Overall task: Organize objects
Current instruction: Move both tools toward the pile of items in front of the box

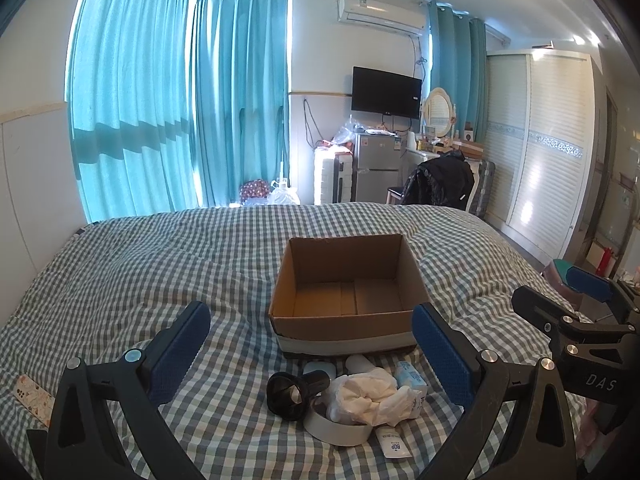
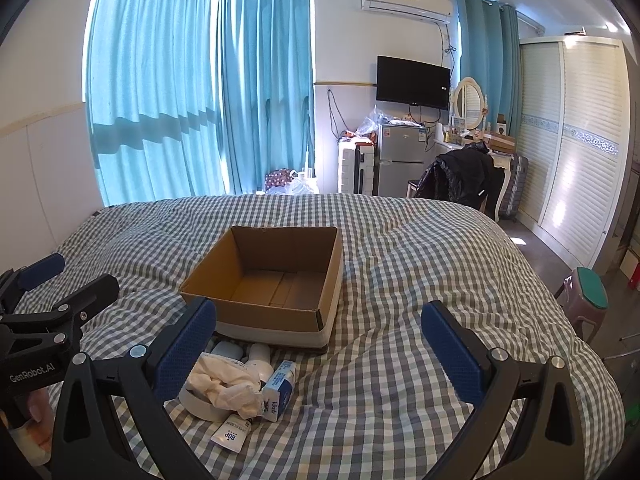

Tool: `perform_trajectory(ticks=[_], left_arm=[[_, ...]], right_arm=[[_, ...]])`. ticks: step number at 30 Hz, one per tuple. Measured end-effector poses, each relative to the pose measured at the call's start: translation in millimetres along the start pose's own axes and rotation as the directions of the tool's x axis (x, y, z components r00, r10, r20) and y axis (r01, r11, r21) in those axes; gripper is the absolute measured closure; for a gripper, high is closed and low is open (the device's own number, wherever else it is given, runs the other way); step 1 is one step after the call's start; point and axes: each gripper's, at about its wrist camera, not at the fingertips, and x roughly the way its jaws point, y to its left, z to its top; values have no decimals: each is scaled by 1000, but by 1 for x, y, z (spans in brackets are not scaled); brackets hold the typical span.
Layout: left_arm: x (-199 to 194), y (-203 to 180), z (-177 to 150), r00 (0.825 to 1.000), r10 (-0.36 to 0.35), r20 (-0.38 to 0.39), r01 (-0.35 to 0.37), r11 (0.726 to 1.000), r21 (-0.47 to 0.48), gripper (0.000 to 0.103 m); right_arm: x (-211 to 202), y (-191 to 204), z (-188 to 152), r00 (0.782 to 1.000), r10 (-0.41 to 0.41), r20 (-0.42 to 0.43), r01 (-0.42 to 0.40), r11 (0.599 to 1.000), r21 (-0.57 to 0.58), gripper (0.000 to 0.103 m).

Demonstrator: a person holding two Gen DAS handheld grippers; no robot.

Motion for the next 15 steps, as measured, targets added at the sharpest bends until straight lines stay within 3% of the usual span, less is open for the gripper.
perform_trajectory(ticks=[15], left_arm=[[-1,5,-1,1000,3,-1,-3,1000,-13,0]], right_arm=[[-3,4,1,1000,-6,3,6,1000,-14,0]])
